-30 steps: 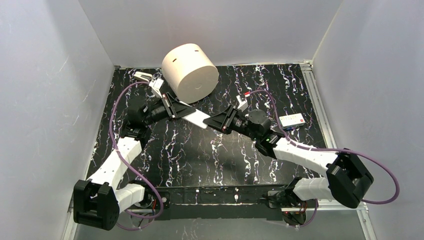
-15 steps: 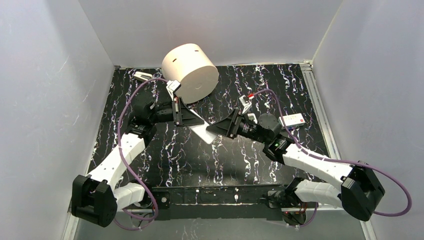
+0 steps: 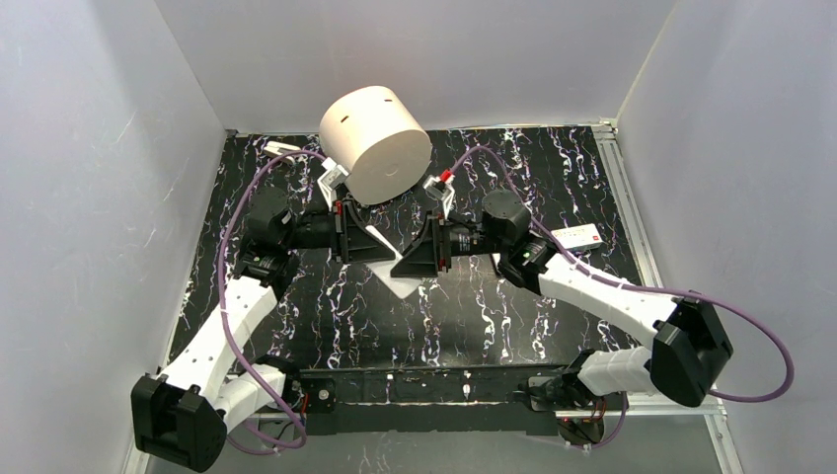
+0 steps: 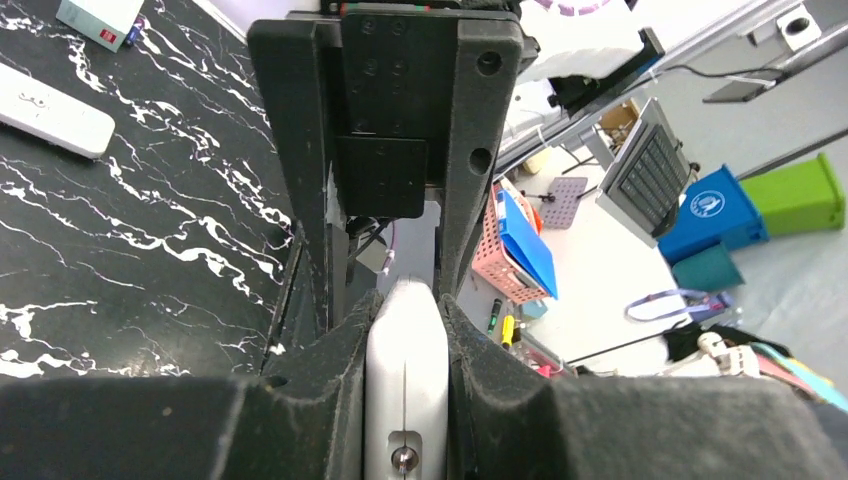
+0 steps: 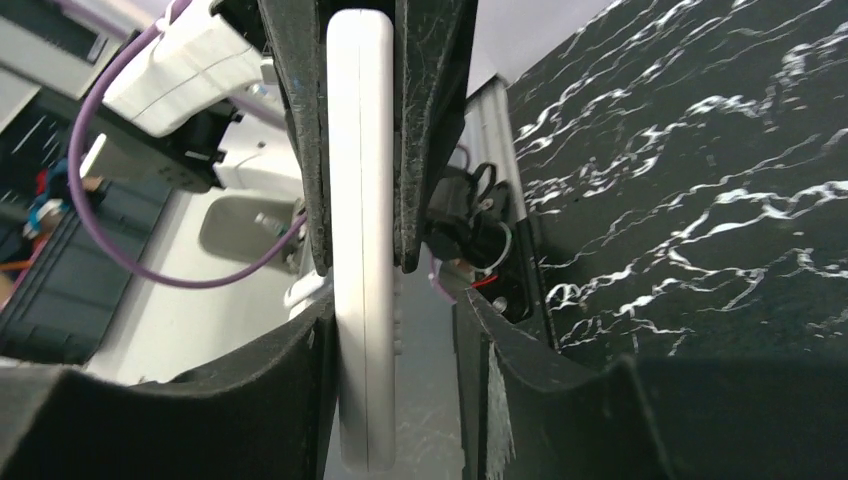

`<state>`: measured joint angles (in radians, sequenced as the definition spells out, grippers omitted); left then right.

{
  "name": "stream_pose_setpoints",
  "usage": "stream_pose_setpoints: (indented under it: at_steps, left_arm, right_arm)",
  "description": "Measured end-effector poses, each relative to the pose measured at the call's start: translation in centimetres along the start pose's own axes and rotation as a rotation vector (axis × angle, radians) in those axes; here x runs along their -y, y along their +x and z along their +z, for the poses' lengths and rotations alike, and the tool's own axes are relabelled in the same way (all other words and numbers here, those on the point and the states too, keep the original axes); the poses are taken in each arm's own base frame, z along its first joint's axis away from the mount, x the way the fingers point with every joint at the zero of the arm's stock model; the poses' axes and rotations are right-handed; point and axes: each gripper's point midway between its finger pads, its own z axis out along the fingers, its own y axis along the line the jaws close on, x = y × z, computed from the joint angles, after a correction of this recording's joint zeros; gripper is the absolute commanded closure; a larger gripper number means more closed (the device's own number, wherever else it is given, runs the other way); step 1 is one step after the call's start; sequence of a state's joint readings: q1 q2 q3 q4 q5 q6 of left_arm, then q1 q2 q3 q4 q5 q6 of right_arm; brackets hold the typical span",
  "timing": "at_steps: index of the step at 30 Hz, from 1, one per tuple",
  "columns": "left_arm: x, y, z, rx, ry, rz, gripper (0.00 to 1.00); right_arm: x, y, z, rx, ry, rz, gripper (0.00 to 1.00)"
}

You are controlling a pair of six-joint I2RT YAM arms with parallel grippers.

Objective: Load the batteries into the remote control

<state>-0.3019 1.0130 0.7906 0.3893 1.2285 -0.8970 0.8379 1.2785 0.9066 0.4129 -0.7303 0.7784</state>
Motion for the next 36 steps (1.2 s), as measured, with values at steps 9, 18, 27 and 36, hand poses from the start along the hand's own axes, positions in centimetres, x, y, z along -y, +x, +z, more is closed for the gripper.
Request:
stream_pose_setpoints:
  at_steps: [9,18,27,36]
  left_arm:
    - [0.2,0.9,-0.4,-0.042,-0.004,0.064,1.00]
    - [0.0,1.0,-1.2,-0.082,-0.130,0.173,1.00]
    - [-0.8,2.0,-1.6,-0.107,-0.167,0.160,1.00]
    - [-1.0,2.0,-1.7,-0.104,-0.178,0.160,0.90]
  right_arm:
    - [-0.2,1.2,0.5,-0.138,-0.059,-0.021,0.45]
    - [0.2,2.5,0.1,-0.235,-0.054,-0.062,0.44]
    - [1.2,3.5,0.2,-0.283,-0.052,-0.040,0.62]
    - [0.8,3.7,1.1,-0.284,-0.079,-0.031,0.73]
